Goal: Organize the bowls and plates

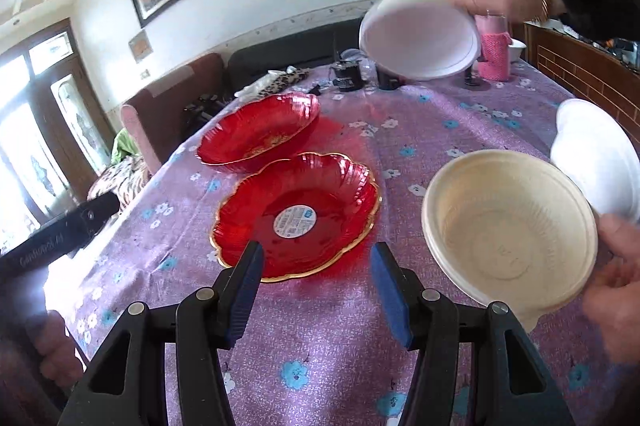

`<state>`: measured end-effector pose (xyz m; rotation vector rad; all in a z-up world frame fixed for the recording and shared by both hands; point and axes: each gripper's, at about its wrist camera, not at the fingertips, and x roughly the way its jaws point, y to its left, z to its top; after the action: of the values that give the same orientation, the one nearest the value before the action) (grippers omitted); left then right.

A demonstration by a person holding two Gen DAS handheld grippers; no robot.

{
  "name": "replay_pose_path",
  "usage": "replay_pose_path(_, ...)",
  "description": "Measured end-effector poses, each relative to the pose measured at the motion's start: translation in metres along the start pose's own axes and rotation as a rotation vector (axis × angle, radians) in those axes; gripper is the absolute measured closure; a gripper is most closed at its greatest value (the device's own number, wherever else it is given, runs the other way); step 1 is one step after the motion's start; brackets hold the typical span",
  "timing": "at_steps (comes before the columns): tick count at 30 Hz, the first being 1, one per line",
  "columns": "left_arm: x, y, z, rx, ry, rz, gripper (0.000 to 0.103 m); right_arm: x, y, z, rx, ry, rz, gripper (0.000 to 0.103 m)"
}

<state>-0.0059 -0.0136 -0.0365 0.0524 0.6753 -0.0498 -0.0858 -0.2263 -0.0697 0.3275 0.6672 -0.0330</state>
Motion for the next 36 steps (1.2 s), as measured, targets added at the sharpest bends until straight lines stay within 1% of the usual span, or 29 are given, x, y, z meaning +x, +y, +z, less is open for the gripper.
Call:
replay_pose_path(2, 0.009, -0.004, -0.003, 0.005, 0.049, -0.02, 0.0, 0.0, -0.006, 0.003, 0.029, 0.009, 0.004, 0.043)
replay_pose_path(4, 0.016, -0.008, -0.007, 0.009, 0.082, -0.015, 0.0, 0.003, -0.009, 0.007, 0.044, 0.02, -0.011, 0.043)
replay_pose_path(6, 0.02, -0.012, -0.01, 0.02, 0.094, -0.021, 0.0, 0.007, -0.012, 0.012, 0.052, 0.032, -0.027, 0.043)
replay_pose_path(10, 0.021, -0.018, -0.008, 0.024, 0.081, -0.016, 0.0, 0.017, -0.017, 0.018, 0.088, 0.052, -0.023, 0.043)
replay_pose_path(14, 0.022, -0.022, -0.004, 0.019, 0.067, -0.031, 0.0, 0.029, -0.018, 0.018, 0.101, 0.074, -0.036, 0.042)
replay_pose_path(18, 0.029, -0.028, -0.001, 0.025, 0.073, -0.047, 0.0, 0.04, -0.025, 0.02, 0.132, 0.084, -0.051, 0.042)
replay_pose_path(22, 0.042, -0.035, 0.003, 0.039, 0.114, -0.077, 0.0, 0.05, -0.024, 0.024, 0.129, 0.098, -0.07, 0.042)
replay_pose_path(26, 0.055, -0.037, 0.008, 0.033, 0.143, -0.099, 0.0, 0.055, -0.025, 0.025, 0.133, 0.102, -0.068, 0.042)
replay_pose_path(29, 0.072, -0.047, 0.012, 0.068, 0.196, -0.129, 0.0, 0.061, -0.024, 0.029, 0.134, 0.109, -0.07, 0.042)
replay_pose_path(32, 0.093, -0.055, 0.014, 0.078, 0.25, -0.12, 0.0, 0.07, -0.022, 0.034, 0.132, 0.133, -0.07, 0.042)
replay_pose_path(36, 0.104, -0.062, 0.021, 0.085, 0.263, -0.15, 0.0, 0.085, -0.021, 0.037, 0.148, 0.181, -0.052, 0.042)
